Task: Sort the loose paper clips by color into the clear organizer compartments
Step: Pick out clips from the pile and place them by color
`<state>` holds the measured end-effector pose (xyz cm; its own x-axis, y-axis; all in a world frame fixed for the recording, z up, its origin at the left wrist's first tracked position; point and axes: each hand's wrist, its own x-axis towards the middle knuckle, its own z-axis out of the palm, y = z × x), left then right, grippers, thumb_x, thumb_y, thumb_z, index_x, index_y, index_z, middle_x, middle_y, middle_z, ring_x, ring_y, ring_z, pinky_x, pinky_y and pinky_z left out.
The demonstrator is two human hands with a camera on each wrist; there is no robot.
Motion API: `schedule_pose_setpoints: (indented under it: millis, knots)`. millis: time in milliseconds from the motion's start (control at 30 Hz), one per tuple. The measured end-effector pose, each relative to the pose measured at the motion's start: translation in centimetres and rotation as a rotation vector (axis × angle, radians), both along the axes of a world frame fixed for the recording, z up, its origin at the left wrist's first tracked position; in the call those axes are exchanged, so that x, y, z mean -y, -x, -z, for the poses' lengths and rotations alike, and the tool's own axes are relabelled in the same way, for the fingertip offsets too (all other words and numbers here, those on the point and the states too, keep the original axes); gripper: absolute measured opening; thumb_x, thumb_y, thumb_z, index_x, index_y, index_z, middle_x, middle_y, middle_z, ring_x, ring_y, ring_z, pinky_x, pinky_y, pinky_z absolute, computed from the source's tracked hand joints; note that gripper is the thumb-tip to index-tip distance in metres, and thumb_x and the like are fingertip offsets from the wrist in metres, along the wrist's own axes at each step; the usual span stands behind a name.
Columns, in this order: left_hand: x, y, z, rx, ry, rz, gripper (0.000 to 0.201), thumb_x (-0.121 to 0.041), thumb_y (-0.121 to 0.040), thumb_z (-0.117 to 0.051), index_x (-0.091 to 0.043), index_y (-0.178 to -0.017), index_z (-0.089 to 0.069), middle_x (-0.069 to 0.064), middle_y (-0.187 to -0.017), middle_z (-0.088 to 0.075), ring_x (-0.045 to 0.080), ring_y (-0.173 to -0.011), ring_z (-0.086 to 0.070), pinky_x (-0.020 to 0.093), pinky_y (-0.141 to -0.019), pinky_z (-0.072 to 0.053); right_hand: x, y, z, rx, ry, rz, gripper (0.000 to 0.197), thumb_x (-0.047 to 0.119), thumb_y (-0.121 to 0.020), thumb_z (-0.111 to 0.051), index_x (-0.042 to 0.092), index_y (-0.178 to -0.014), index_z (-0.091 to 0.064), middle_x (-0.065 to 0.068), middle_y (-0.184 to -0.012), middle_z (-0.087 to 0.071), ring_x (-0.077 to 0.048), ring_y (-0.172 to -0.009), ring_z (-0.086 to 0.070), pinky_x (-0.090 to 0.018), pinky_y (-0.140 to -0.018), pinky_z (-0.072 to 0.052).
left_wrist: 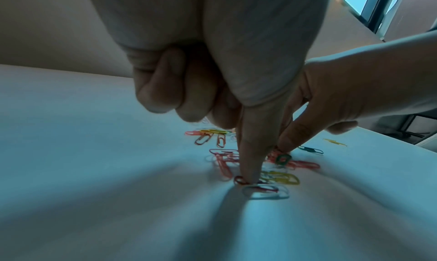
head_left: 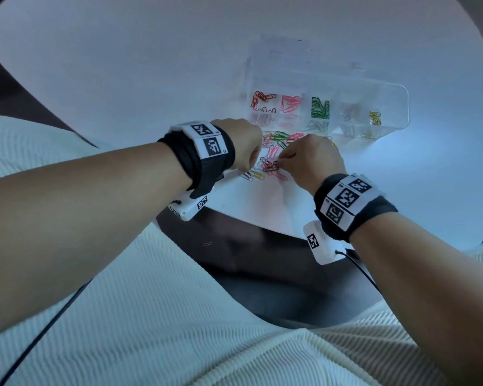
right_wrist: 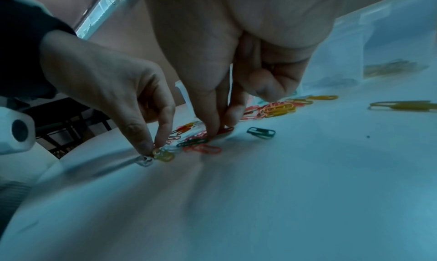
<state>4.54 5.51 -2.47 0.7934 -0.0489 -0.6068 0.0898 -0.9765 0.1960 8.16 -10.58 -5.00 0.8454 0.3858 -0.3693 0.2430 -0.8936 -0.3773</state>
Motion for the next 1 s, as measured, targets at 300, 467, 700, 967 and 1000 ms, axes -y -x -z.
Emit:
schedule_pose_setpoints:
  millis: [300, 467, 700, 967, 1000]
  knots:
    - [0.0, 0.2, 0.0, 0.028, 0.006, -0.02, 0.008, -0.023, -0.076, -0.077, -0.023, -0.082, -0.072, -0.007, -0.083, -0.067, 0.015, -0.07, -0.059, 0.022, -0.051, -0.036, 1.1, 0.1, 0.7, 0.074, 0.092, -0.054, 0.015, 0.02, -0.096, -0.054, 0.019, -0.104, -0.066, -0.008, -0.102, -0.066, -0.024, -0.084, -0.057, -0.031, -0.07, -0.046]
    - [0.2, 0.1, 0.0, -0.028, -0.016, 0.016, 0.015, -0.022, -0.075, -0.077, -0.022, -0.088, -0.071, -0.005, -0.087, -0.066, 0.013, -0.065, -0.054, 0.021, -0.048, -0.032, 2.1, 0.4, -0.2, 0.071, 0.017, -0.01, 0.017, 0.03, -0.091, -0.064, 0.026, -0.104, -0.074, -0.003, -0.099, -0.072, -0.026, -0.091, -0.065, -0.036, -0.079, -0.055]
    - [0.3, 0.0, 0.3, -0.036, -0.022, 0.015, 0.012, -0.022, -0.073, -0.078, -0.021, -0.084, -0.073, -0.005, -0.081, -0.069, 0.016, -0.07, -0.061, 0.021, -0.05, -0.038, 1.7, 0.1, -0.7, 0.047, 0.102, -0.018, 0.012, 0.03, -0.085, -0.065, 0.02, -0.087, -0.072, -0.004, -0.089, -0.069, -0.024, -0.081, -0.062, -0.033, -0.071, -0.054]
    - [0.3, 0.4, 0.9, 0.001, 0.01, 0.009, 0.003, -0.022, -0.08, -0.069, -0.022, -0.081, -0.066, -0.002, -0.081, -0.067, 0.022, -0.075, -0.063, 0.025, -0.058, -0.045, 3.2, 0.7, -2.4, -0.047, 0.041, 0.036, 0.007, 0.027, -0.076, -0.067, 0.021, -0.075, -0.064, 0.001, -0.081, -0.066, -0.021, -0.078, -0.06, -0.029, -0.066, -0.049]
    - [0.4, 0.4, 0.9, 0.016, 0.017, 0.004, 0.003, -0.023, -0.082, -0.068, -0.022, -0.081, -0.065, -0.002, -0.081, -0.066, 0.022, -0.075, -0.063, 0.026, -0.06, -0.045, 3.6, 0.9, -2.9, -0.044, 0.01, 0.049, 0.007, 0.026, -0.075, -0.067, 0.02, -0.075, -0.065, 0.001, -0.08, -0.066, -0.021, -0.079, -0.061, -0.029, -0.068, -0.05]
